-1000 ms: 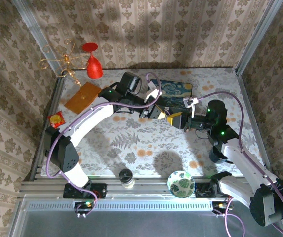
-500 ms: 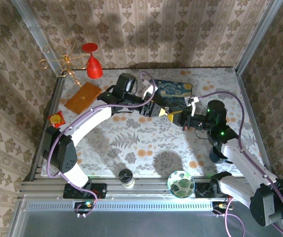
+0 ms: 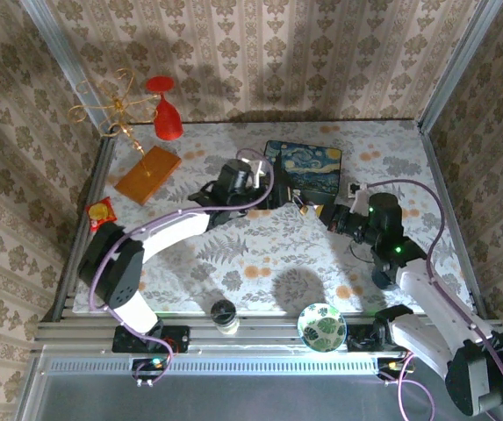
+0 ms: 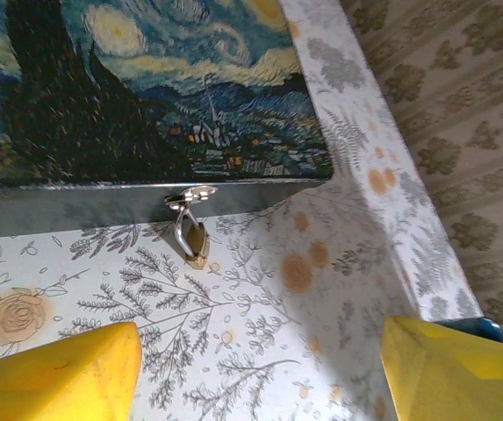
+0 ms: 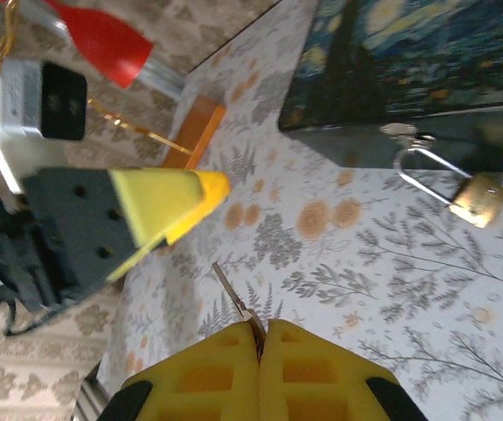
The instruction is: Unlock a padlock with a key
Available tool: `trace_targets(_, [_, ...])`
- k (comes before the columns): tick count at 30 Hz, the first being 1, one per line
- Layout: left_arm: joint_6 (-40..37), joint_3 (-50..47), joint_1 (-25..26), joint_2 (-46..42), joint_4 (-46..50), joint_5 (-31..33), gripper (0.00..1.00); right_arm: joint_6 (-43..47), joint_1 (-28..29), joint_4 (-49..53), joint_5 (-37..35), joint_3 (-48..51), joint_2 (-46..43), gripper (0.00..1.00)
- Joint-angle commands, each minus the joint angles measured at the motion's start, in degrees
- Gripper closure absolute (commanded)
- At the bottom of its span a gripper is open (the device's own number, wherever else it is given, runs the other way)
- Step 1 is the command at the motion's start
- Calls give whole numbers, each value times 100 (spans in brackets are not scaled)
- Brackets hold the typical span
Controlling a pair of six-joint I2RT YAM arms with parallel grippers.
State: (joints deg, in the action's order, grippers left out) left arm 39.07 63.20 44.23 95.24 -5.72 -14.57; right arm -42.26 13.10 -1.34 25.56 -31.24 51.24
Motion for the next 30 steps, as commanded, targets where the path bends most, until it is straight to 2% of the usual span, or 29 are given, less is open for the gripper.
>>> trace_targets(1, [360, 150, 253, 440, -396, 865, 29, -356, -165, 616, -530, 166, -428, 100])
trace_targets(4, [531, 289, 394, 829, -500, 1029, 31, -482, -418, 992, -673, 306, -741, 100])
trace_targets(9, [664, 509, 568, 1387, -681, 1308, 33, -533, -977, 1332, -492, 520, -972, 100])
trace_targets(17, [919, 1077, 728, 2221, -533, 1806, 37, -459, -1378, 1199, -177, 767, -858, 100])
trace_targets(30, [686, 2636, 918, 3148, 1335, 3103, 34, -476, -1565, 872, 84, 839, -835, 100])
